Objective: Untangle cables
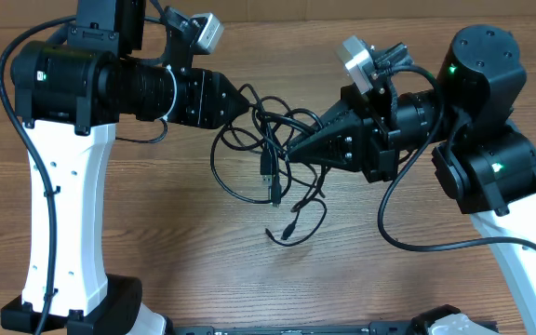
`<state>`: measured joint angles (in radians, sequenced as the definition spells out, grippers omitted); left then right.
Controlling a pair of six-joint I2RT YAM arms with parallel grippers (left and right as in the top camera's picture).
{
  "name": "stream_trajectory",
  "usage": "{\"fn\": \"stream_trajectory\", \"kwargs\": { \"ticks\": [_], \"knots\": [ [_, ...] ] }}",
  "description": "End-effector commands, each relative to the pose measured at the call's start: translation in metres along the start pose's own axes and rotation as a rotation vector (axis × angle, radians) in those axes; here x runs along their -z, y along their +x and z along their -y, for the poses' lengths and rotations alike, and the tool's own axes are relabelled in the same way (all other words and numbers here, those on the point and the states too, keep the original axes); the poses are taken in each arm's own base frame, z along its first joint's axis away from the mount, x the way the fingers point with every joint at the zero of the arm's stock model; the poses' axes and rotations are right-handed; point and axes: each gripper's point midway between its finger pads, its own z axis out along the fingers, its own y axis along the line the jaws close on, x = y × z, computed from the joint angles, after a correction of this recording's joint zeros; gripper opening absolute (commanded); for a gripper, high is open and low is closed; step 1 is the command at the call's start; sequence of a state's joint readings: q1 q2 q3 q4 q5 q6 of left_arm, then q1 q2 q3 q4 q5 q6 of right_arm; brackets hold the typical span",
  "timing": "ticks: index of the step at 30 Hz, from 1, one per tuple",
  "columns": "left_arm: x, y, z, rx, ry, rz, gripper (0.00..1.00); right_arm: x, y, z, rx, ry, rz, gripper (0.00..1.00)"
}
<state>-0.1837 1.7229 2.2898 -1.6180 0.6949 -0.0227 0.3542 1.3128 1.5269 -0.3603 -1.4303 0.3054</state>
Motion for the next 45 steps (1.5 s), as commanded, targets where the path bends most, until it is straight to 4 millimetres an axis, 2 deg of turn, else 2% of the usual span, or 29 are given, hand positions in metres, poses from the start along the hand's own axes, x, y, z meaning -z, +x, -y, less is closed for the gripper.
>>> {"fn": "stream_trajectory", "kwargs": {
  "ticks": [1,6,9,10,11,12,13,15,19,24,30,34,37,41,45],
  "knots": [
    [-0.004,-0.003,0.003,-0.114,0.011,-0.003,0.45,0.0,-0.004,-0.02,-0.003,-0.027,-0.006,0.04],
    [-0.012,-0.011,0.016,-0.303,0.031,0.023,0.46,-0.001,-0.007,-0.024,-0.091,-0.037,-0.008,0.04],
    [-0.019,-0.019,0.031,-0.402,0.053,0.053,0.44,-0.009,-0.009,-0.04,-0.105,-0.1,-0.036,0.04],
    [-0.022,-0.021,0.036,-0.425,0.059,0.062,0.35,-0.012,-0.01,-0.045,-0.111,-0.116,-0.043,0.04],
    [-0.025,-0.023,0.04,-0.447,0.065,0.068,0.2,-0.015,-0.011,-0.051,-0.113,-0.134,-0.051,0.04],
    [-0.027,-0.024,0.044,-0.465,0.07,0.071,0.1,-0.016,-0.013,-0.057,-0.11,-0.151,-0.06,0.04],
    [-0.03,-0.024,0.045,-0.473,0.064,0.07,0.04,-0.017,-0.014,-0.061,-0.109,-0.16,-0.064,0.04],
    [-0.031,-0.025,0.039,-0.467,0.014,0.064,0.04,-0.016,-0.016,-0.069,-0.101,-0.177,-0.077,0.04],
    [-0.024,-0.033,0.007,-0.328,-0.124,0.081,0.04,-0.013,-0.016,-0.083,-0.091,-0.199,-0.105,0.04],
    [-0.008,-0.04,-0.03,-0.197,-0.205,0.111,0.04,-0.01,-0.018,-0.101,-0.02,-0.205,-0.105,0.04],
    [0.016,-0.034,-0.119,0.092,-0.469,0.131,0.04,-0.006,-0.02,-0.122,0.038,-0.206,-0.1,0.04],
    [0.029,-0.028,-0.16,0.246,-0.532,0.157,0.04,-0.005,-0.021,-0.125,0.019,-0.204,-0.102,0.04],
    [0.05,-0.021,-0.196,0.379,-0.629,0.199,0.04,-0.005,-0.021,-0.125,0.016,-0.204,-0.102,0.04],
    [0.079,-0.011,-0.23,0.478,-0.726,0.243,0.04,-0.005,-0.021,-0.125,0.019,-0.204,-0.102,0.04],
    [0.11,0.002,-0.265,0.54,-0.897,0.259,0.04,-0.005,-0.021,-0.126,0.025,-0.204,-0.101,0.04]
  ]
}}
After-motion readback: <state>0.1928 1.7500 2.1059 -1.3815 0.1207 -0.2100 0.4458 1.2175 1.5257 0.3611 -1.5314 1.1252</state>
